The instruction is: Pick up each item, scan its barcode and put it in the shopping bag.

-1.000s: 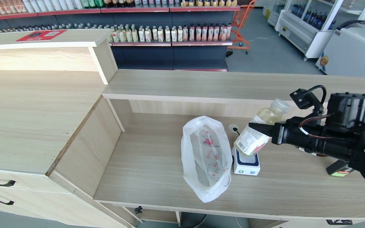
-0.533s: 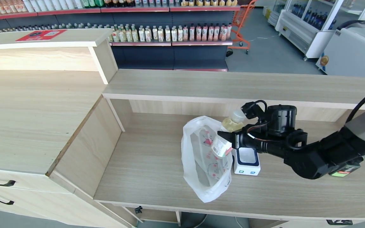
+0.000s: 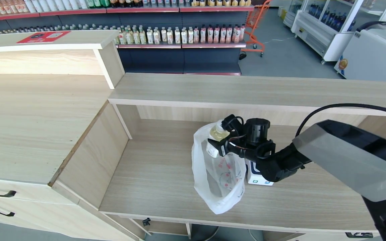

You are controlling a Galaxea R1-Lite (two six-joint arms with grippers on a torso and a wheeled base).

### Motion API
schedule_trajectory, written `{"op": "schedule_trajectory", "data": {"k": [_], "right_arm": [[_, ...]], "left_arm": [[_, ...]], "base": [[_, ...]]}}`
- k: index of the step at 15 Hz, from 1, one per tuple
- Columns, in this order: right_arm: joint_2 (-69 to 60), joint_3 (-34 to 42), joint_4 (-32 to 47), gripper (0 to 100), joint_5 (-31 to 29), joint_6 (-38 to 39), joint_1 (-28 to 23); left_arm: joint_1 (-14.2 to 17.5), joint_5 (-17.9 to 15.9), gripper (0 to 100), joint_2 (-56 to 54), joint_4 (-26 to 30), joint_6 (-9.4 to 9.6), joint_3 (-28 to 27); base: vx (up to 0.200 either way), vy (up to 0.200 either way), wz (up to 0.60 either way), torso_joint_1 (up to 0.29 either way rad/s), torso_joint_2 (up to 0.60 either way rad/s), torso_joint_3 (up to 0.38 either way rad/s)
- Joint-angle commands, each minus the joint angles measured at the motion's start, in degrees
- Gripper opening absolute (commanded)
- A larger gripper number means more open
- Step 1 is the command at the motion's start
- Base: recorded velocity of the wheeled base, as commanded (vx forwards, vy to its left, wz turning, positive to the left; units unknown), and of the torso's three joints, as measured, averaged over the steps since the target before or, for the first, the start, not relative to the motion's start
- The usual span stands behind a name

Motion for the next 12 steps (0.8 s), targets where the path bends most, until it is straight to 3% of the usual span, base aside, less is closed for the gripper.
{"op": "schedule_trajectory", "data": {"k": [1, 9, 10, 12], "right_arm": [[6.8, -3.7, -2.2, 0, -0.3, -1.8, 1.6], [10.0, 5.6, -11.8, 0, -2.7, -3.7, 2.4], [9.8, 6.3, -12.0, 100, -2.7, -3.7, 2.2], [8.6, 6.6, -12.2, 100, -2.6, -3.1, 2.0]], "left_arm": [[0.0, 0.0, 100, 0.0, 0.0, -0.02, 0.0], [0.0, 0.0, 100, 0.0, 0.0, -0.02, 0.0], [0.0, 0.0, 100, 0.0, 0.0, -0.02, 0.0], [0.0, 0.0, 100, 0.0, 0.0, -0.02, 0.0]], "base": [[0.0, 0.0, 0.0, 0.0, 0.0, 0.0], [0.0, 0.0, 0.0, 0.0, 0.0, 0.0], [0.0, 0.0, 0.0, 0.0, 0.0, 0.0], [0.0, 0.0, 0.0, 0.0, 0.0, 0.0]]}}
